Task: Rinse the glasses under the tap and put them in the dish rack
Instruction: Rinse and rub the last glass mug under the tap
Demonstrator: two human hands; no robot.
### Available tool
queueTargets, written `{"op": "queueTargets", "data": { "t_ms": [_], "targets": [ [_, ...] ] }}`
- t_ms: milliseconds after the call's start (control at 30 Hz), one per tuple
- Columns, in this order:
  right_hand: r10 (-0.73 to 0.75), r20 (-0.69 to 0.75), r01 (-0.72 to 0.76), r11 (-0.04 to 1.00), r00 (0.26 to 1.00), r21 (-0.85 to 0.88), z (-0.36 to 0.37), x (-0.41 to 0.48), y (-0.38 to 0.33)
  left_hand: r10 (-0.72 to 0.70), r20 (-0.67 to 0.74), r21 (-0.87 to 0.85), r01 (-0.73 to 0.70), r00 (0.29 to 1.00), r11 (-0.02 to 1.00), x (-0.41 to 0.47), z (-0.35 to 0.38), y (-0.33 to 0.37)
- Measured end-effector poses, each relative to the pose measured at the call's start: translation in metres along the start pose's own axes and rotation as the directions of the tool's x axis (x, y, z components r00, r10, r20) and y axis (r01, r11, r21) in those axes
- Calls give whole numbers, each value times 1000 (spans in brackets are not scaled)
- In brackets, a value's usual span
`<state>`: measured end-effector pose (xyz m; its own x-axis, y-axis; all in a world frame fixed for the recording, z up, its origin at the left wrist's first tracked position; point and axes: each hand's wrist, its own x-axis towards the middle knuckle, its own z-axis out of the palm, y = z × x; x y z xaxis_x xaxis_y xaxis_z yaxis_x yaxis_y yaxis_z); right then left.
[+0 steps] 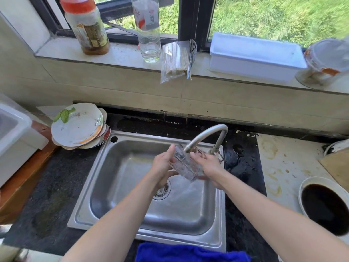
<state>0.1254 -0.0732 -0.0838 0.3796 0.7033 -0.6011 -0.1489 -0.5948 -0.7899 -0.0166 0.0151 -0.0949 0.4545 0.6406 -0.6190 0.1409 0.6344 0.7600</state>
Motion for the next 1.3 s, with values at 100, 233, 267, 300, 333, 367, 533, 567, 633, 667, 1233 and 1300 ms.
{"op": "queueTargets", "data": {
  "t_ms": [100,233,267,300,333,367,533,567,633,667,1233,1300],
  "targets": [
    [57,-22,-55,993,998,104,6,0,10,-27,1,56,27,1000,998,-1,1,-2],
    [-13,0,13,997,1000,-81,1,5,-6,88,17,395,-87,996,914,0,-9,16],
    [-12,17,14,990,1000,-141,-2,7,-11,85,50,420,-98,995,902,1,-13,18],
    [7,30,-2,984,1000,-179,-4,7,-18,68,73,422,-93,995,902,-1,-14,20],
    [30,37,-22,978,999,-208,-5,7,-25,62,82,418,-91,995,904,-3,-14,22],
    [39,43,-28,971,998,-239,-6,6,-32,70,80,430,-97,994,898,-5,-13,22],
    [95,87,-74,972,992,-224,-14,4,-36,43,150,475,-110,988,873,-8,-9,18],
    [89,73,-78,986,993,-150,-14,5,-31,17,137,454,-78,990,888,-9,-8,16],
    [58,31,-58,998,998,11,-9,3,-20,-40,94,375,2,995,927,-11,-4,11],
    [40,2,-40,998,999,42,-6,4,-16,-65,88,349,31,994,937,-12,-4,8],
    [-201,23,195,907,979,-374,20,6,4,13,62,444,-39,998,895,-8,-4,19],
    [-162,-68,119,899,984,-422,14,21,-11,-7,96,433,-35,995,901,-9,1,14]
  ]
}}
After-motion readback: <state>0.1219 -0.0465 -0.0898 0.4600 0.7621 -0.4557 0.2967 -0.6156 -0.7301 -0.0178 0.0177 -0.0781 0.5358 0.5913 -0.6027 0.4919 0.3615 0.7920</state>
